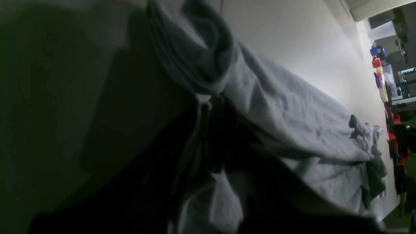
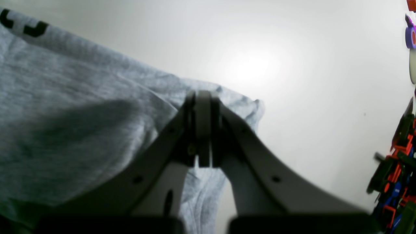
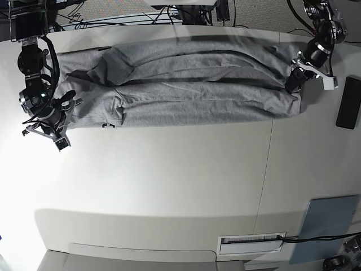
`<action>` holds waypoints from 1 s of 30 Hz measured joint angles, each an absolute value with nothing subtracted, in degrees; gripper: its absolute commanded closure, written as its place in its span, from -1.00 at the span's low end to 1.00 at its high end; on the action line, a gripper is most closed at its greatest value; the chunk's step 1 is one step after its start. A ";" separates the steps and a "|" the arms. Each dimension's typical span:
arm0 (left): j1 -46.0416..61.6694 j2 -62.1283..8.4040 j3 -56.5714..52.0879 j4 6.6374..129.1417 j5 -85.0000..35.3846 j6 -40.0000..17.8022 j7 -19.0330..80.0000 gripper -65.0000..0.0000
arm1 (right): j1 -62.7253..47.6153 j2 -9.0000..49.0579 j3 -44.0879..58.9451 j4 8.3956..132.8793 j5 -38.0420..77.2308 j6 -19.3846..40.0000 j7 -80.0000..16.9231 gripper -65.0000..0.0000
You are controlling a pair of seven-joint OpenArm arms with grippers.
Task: Fold the T-shirt properly
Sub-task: 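Hold the strip ends with both grippers and pull them taut, then carry the strip end with the left gripper toward the right gripper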
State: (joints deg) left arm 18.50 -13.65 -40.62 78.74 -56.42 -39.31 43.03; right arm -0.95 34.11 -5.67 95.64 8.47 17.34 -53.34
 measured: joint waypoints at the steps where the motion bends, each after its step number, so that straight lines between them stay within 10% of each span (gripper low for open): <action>1: 18.48 -13.58 -40.62 78.74 -56.45 -39.31 43.03 0.61 | -0.95 34.11 -5.65 95.64 8.47 17.37 -53.34 0.99; 5: 18.33 -13.15 -40.62 78.74 -56.38 -39.31 43.03 0.23 | -0.95 34.11 -5.65 95.64 8.47 17.37 -53.34 0.99; 17: 14.31 -11.07 -40.51 76.20 -56.01 -36.69 42.81 0.24 | -0.95 34.11 -5.65 95.64 8.49 17.37 -54.19 0.99; 22: 14.39 -10.63 -40.51 76.20 -55.53 -36.69 41.95 1.00 | -0.95 34.09 -5.65 95.64 8.47 17.37 -54.22 0.99; 30: 14.68 -10.68 -40.51 76.09 -56.18 -39.33 40.58 1.00 | -0.95 34.11 -5.65 95.64 8.49 17.37 -54.65 0.99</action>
